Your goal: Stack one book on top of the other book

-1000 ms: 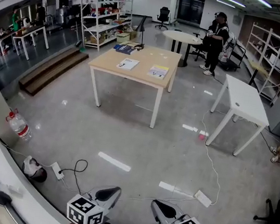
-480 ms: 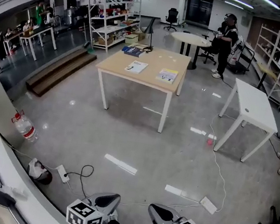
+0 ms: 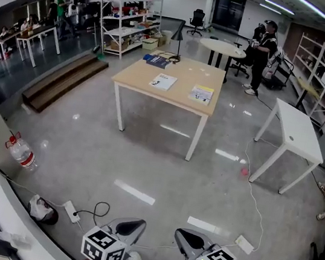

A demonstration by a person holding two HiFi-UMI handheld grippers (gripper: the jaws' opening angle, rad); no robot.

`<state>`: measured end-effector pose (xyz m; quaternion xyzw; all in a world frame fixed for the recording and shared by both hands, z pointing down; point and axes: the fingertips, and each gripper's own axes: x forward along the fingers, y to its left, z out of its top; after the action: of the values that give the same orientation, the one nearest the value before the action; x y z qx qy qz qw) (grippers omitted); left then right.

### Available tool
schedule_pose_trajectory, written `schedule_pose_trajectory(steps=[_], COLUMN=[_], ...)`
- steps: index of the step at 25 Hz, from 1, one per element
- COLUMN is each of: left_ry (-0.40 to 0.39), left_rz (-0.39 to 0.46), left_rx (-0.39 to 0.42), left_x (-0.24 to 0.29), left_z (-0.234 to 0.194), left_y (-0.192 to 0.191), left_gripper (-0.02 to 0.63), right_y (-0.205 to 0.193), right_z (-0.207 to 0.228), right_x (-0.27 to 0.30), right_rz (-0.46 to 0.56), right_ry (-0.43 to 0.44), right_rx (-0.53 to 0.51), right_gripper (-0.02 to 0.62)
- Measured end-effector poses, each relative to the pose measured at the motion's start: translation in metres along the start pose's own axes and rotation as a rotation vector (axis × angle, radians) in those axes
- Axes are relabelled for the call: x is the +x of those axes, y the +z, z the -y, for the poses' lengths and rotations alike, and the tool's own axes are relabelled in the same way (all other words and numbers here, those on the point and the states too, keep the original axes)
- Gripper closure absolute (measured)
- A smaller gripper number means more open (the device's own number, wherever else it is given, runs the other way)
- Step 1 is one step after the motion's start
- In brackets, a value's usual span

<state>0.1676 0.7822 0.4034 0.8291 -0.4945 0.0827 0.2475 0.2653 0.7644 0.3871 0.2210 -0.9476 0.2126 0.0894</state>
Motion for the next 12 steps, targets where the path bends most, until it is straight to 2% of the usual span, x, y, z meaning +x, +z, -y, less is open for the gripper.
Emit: schedule_pose_trajectory(steps=[2, 5, 12], left_ry=[0.008, 0.026, 0.024], left_rz=[-0.004, -0.01, 0.007], left_rx=[0.013, -0.023, -0.069], left_x=[-0.006, -0.012, -0.003], left_z=[-0.024, -0.053, -0.091], left_y=[0.005, 0.008, 0.021], left_gripper=[0.601, 0.601, 0.601], right_y=[0.005, 0.008, 0.019], right_z=[-0.004, -0.008, 0.004], right_x=[0.021, 0.042, 0.089], right_rz=[0.002, -0.023, -0.066], right_ry=[-0.004, -0.007, -0.007], right_rx=[-0.001, 0.003, 0.016], right_gripper=[0.594, 0.594, 0.594])
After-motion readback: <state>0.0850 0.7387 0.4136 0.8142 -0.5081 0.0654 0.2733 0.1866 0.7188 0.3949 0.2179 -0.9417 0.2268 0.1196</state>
